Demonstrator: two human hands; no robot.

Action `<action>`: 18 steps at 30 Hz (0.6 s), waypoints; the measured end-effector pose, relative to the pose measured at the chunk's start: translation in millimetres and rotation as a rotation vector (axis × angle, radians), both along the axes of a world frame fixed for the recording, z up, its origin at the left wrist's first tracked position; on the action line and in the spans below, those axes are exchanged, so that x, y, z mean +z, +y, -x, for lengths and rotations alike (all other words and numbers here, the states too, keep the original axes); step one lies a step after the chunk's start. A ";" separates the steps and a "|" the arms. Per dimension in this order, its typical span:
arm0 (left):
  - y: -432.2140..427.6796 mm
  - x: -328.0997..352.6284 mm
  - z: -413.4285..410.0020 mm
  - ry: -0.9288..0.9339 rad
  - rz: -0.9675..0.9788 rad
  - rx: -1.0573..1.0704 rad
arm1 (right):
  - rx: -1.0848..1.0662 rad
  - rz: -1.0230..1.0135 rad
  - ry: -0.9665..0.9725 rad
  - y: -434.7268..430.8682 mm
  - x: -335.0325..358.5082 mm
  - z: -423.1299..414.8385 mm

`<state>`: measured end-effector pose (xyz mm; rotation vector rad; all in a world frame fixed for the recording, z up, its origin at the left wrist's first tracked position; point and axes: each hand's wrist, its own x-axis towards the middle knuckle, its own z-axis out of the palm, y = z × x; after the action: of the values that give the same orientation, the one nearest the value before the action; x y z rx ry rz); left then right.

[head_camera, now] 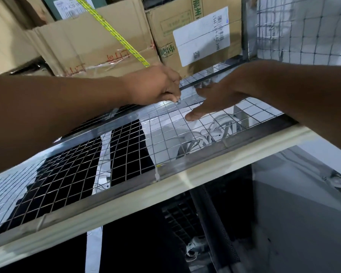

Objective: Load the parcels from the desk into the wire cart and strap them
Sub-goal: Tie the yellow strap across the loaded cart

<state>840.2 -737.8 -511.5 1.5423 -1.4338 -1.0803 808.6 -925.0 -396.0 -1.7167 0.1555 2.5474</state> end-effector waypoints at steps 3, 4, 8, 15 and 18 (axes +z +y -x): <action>-9.8 0.6 3.2 -0.046 0.049 0.041 | 0.001 -0.001 -0.019 -4.3 0.2 -2.3; -11.6 -0.2 2.8 -0.054 0.062 0.039 | 0.010 -0.007 -0.029 -6.7 0.7 -1.9; -9.9 -8.5 -1.2 -0.080 0.106 -0.026 | 0.005 -0.016 -0.048 -14.1 -2.9 0.3; -25.5 -8.5 3.8 0.036 -0.174 -0.034 | 0.021 -0.020 -0.051 -15.3 -1.3 -3.0; -34.2 -5.5 5.8 0.029 -0.300 -0.025 | 0.020 -0.021 -0.054 -15.3 0.9 -4.9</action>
<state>834.3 -771.9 -517.0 1.7099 -1.3194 -1.3767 813.5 -940.3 -395.1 -1.7858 0.1089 2.5046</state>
